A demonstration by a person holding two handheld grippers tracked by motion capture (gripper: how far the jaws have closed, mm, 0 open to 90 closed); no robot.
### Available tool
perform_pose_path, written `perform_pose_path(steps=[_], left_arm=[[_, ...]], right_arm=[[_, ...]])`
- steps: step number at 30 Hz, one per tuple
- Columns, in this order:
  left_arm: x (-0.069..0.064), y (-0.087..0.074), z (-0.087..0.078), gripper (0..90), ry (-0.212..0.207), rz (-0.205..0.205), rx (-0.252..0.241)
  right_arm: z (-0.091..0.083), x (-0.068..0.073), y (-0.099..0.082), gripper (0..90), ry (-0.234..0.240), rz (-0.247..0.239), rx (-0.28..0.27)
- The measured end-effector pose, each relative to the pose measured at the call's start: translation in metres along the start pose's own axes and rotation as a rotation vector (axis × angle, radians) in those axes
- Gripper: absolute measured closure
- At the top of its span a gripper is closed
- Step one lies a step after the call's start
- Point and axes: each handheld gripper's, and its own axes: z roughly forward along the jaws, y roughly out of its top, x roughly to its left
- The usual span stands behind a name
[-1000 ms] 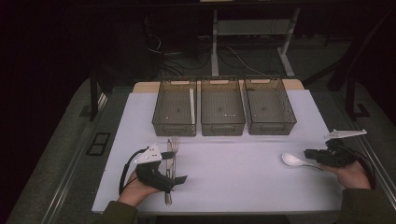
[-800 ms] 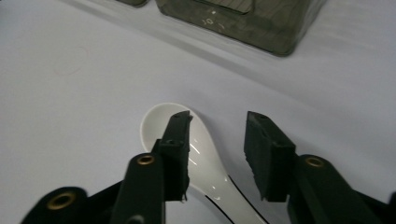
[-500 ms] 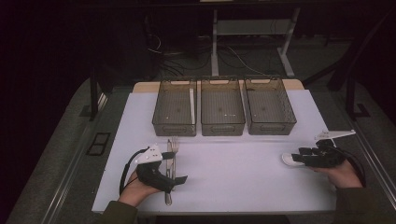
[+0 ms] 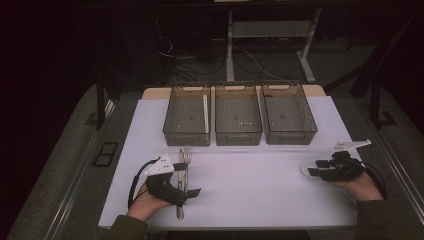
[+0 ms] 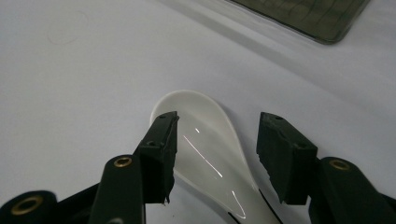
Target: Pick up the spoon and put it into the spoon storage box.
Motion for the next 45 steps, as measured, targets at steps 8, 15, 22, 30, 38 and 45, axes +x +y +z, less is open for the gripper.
perform_pose_path(steps=[8,15,22,30,38,45], left_arm=[[0.000,0.000,0.000,0.0,-0.001,0.001,0.000],[0.000,0.000,-0.001,0.0,-0.001,0.002,0.001],[0.000,0.000,-0.001,0.0,-0.001,0.001,0.001],[-0.001,0.000,-0.001,0.0,0.001,0.002,0.000],[0.000,0.000,-0.001,0.0,0.002,0.002,0.001],[0.000,0.000,-0.001,0.0,0.006,0.000,0.001]], right_arm=[[0.003,0.002,-0.001,47.7,-0.003,-0.021,0.022],[0.005,0.007,-0.002,49.5,0.020,-0.070,0.060],[0.005,0.013,-0.002,54.1,0.021,-0.136,0.089],[0.004,0.017,-0.003,63.2,-0.001,-0.202,0.104],[0.001,0.017,-0.004,76.5,0.038,-0.215,0.115],[0.001,0.017,-0.005,77.9,0.041,-0.213,0.116]])
